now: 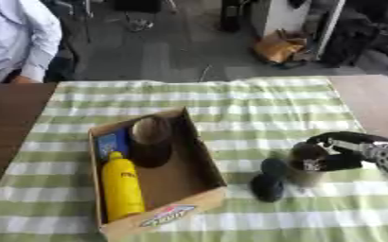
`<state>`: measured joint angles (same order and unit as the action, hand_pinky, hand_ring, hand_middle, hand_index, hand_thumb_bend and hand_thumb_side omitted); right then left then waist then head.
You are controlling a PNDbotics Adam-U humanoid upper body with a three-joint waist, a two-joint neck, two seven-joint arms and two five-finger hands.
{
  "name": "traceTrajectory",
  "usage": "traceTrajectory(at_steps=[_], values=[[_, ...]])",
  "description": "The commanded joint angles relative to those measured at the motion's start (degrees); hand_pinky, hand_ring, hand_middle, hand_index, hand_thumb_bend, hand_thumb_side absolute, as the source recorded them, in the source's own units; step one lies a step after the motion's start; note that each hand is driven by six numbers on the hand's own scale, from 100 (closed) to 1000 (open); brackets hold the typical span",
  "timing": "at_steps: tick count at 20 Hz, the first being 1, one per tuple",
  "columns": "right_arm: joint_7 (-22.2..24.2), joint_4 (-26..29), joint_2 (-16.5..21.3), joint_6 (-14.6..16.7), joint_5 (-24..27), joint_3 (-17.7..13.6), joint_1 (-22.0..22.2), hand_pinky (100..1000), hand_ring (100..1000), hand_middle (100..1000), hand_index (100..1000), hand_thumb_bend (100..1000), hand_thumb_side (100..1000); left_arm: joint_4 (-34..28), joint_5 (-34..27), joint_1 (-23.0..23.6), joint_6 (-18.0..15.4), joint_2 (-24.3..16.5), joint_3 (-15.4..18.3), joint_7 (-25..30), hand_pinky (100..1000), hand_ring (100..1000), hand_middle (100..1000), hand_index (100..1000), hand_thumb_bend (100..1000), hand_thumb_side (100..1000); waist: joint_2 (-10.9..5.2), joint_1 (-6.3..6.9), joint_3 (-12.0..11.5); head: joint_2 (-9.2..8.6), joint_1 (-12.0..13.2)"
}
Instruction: Pick up objects on the table and place them in the box.
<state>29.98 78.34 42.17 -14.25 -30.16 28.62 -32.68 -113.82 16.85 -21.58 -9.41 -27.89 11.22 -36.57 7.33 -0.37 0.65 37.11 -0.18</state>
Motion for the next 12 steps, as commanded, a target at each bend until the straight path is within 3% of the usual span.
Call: traceTrajectory(at_steps=[1,12], values=[[0.5,-0.3,0.6,0.3,0.3,-0.1,-1.0,711,960,983,983,568,878,-0.8,-0.3,-0.9,0.0,-0.7,0.7,-0.4,900,971,899,1000,100,1000,-0.69,0.18,-0.2,-0.31,-0.2],[0.5,-2.1,-0.3,0.6,-0.6,0.4,-1.4,604,909,966,944,492,832,-0.8,-0.2,-0.9,0.1,-0.7,0.8,-0.8,900,970,898,1000,100,996,-0.71,0.3,-0.7,-0.38,-0.4]])
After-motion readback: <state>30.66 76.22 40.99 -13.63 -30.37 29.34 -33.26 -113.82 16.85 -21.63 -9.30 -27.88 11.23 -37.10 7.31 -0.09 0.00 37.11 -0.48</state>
